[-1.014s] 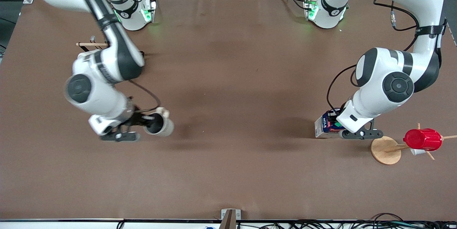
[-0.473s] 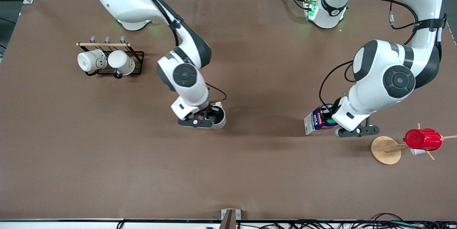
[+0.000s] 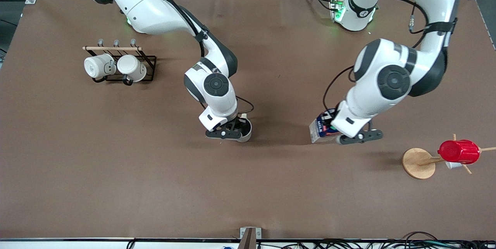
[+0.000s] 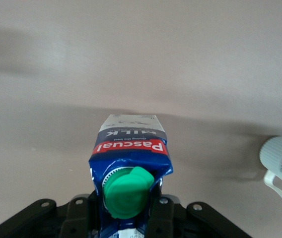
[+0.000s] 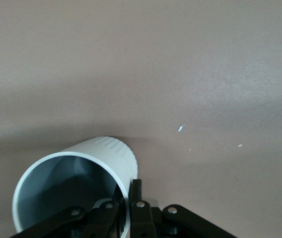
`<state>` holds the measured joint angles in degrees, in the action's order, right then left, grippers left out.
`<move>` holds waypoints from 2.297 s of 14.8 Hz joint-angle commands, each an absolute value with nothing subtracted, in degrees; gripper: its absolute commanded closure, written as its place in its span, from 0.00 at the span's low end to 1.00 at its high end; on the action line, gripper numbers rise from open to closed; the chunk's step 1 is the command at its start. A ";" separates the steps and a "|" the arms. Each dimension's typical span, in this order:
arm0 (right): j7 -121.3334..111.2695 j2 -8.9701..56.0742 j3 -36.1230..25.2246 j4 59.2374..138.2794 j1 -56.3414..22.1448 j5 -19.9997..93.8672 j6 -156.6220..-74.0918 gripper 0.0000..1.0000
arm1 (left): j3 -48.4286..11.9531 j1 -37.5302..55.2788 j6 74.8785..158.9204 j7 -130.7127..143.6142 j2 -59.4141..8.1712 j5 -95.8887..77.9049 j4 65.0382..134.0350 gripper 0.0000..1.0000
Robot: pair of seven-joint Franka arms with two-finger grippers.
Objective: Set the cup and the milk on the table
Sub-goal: 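Lower the mug onto the table while the left gripper carries the carton, then set the carton beside the mug with the left gripper while the right gripper withdraws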
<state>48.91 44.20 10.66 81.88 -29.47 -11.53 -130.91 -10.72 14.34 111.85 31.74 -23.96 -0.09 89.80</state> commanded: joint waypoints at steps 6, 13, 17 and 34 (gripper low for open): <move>52.91 32.73 11.34 82.70 -25.42 -12.74 -118.07 0.00 | -10.37 21.53 111.53 41.39 -32.16 -0.79 79.99 0.70; 40.04 13.47 11.34 83.50 -6.53 -12.39 -100.84 0.00 | -10.37 26.97 116.01 47.36 -37.26 -0.79 75.24 0.70; 27.97 7.05 9.15 83.58 0.95 -8.63 -94.23 0.00 | -9.67 30.84 117.59 52.64 -42.35 -0.70 69.54 0.70; 9.67 2.20 0.71 83.50 4.57 1.49 -85.61 0.00 | -8.17 32.17 113.49 54.05 -38.34 -0.26 69.70 0.00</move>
